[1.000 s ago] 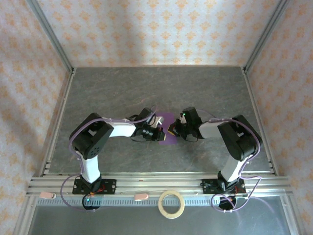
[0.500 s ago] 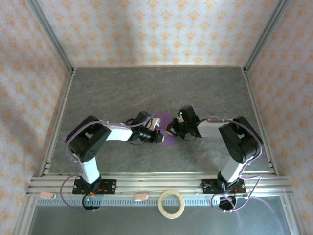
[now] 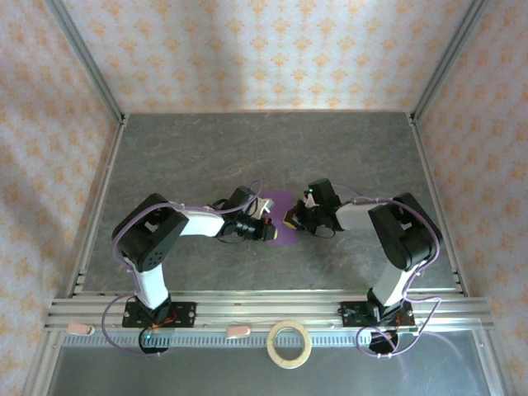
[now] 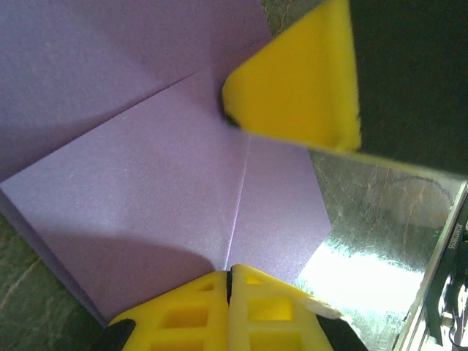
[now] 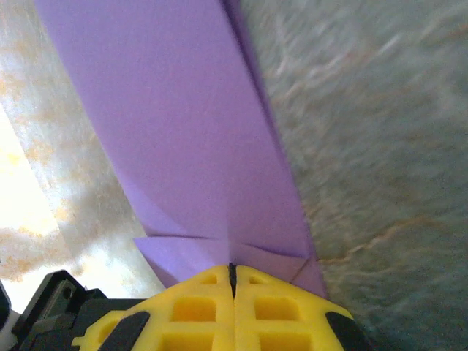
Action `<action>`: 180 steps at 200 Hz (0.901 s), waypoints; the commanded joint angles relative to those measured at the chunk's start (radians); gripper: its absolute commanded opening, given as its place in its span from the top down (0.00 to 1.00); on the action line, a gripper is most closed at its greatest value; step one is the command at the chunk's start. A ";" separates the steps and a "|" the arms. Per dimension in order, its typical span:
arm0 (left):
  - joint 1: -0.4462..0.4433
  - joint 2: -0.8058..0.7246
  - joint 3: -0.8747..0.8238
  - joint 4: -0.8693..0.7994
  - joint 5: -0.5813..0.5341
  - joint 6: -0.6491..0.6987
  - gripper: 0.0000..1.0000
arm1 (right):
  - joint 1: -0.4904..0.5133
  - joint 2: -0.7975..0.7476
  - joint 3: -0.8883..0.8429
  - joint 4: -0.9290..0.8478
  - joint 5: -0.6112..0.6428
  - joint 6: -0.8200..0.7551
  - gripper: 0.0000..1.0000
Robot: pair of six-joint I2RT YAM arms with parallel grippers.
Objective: Fold a paper plane with a square sheet of paper (pick it up from the middle)
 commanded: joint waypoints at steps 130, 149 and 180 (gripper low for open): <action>0.003 0.085 -0.030 -0.147 -0.096 0.046 1.00 | 0.026 0.001 -0.007 0.012 0.080 -0.020 1.00; 0.003 0.084 -0.035 -0.143 -0.096 0.047 1.00 | -0.002 0.006 -0.029 0.044 0.062 -0.024 1.00; 0.003 0.086 -0.038 -0.143 -0.095 0.052 1.00 | -0.045 0.001 -0.042 0.067 0.046 -0.043 1.00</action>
